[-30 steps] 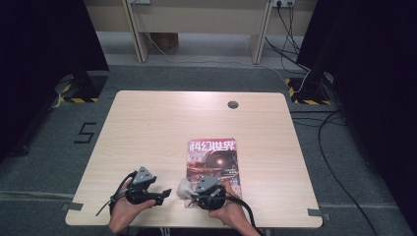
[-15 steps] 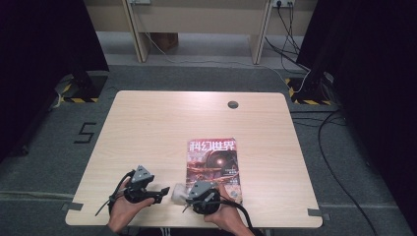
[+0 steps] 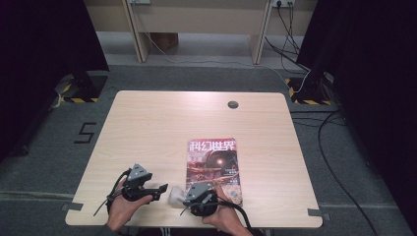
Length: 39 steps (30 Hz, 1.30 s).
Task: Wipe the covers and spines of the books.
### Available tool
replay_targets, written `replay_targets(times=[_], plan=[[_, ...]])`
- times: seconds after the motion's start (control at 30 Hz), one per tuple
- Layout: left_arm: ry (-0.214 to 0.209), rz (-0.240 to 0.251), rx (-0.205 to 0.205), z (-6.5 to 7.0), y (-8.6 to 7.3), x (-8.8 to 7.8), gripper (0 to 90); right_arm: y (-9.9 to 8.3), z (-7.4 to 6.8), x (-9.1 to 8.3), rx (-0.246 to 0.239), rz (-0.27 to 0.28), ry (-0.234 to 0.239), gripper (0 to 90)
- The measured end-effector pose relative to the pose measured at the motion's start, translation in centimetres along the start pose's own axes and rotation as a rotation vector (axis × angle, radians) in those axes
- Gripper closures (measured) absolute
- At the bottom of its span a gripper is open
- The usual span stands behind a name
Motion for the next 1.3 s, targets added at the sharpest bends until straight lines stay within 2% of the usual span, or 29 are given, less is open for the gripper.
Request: replay_targets(times=[0.23,0.33,0.57,0.73,0.9,0.97,1.3], plan=[[0.002,-0.001,0.001,0.0,0.0,0.0,22.8,-0.9,1.9,-0.9,0.053,0.005,-0.031,76.2],[0.009,0.005,-0.003,-0.1,0.1,0.0,22.7,-0.8,1.6,-0.9,0.038,-0.003,-0.043,76.1],[0.007,-0.002,0.004,0.0,0.1,0.2,22.7,-0.1,0.1,-0.1,0.009,-0.003,-0.008,76.1],[0.011,-0.002,0.004,0.0,0.1,0.2,22.7,0.4,-0.7,0.4,-0.02,-0.004,-0.003,76.1],[0.01,0.0,0.0,0.0,0.1,0.1,22.7,0.2,-0.4,0.2,-0.002,0.001,0.01,76.2],[0.008,0.0,0.003,0.0,0.0,0.1,22.7,0.0,-0.1,0.0,-0.001,-0.001,0.004,76.1],[0.003,-0.004,0.004,0.2,0.0,0.2,22.7,-2.3,3.3,-2.2,0.106,0.021,-0.075,76.3]])
Point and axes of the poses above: each handheld gripper's, and its own axes: x roughly forward along the jaws, y roughly out of its top, z roughly to its right, the point moved 5 cm from there along x, roughly forward along the jaws, and after that the axes turned 8 degrees about x, right-handed, at the moved point
